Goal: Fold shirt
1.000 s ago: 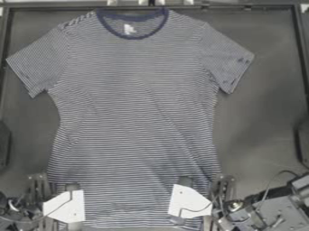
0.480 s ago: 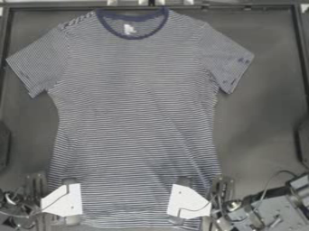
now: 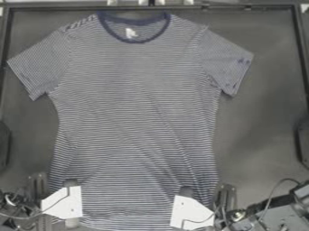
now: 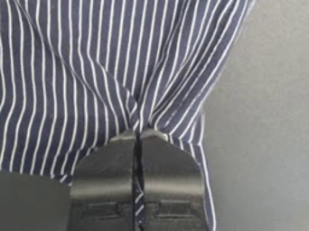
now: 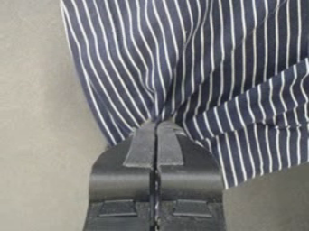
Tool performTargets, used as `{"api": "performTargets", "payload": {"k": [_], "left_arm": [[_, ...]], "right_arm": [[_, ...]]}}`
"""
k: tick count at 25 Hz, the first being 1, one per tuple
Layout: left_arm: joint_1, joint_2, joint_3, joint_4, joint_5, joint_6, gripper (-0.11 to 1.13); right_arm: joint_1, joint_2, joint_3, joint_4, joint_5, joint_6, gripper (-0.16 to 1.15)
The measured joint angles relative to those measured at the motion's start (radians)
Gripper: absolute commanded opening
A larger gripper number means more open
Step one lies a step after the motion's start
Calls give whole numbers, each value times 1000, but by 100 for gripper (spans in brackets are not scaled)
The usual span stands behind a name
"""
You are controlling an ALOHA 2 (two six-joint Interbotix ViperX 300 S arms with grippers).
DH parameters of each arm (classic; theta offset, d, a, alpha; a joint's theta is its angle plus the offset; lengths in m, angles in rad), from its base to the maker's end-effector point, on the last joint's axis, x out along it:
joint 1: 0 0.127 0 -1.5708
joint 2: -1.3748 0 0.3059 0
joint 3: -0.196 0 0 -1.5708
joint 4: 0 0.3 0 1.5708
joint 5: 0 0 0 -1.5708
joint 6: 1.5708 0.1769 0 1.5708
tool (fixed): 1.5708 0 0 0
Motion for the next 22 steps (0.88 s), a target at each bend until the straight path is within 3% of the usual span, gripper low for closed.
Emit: {"api": "performTargets", "payload": {"k": [6,15,22], "left_arm": [[-35,9,-58,15,141,-5,6],[-112,0,-206,98,382,-115,6],[-193,-2,-311,132,584,-196,6]], "right_arm": [[11,-15,-3,-15,32,14,7],[48,-97,-46,-84,135,74,7],[118,-176,-80,-166,250,196,7]]}}
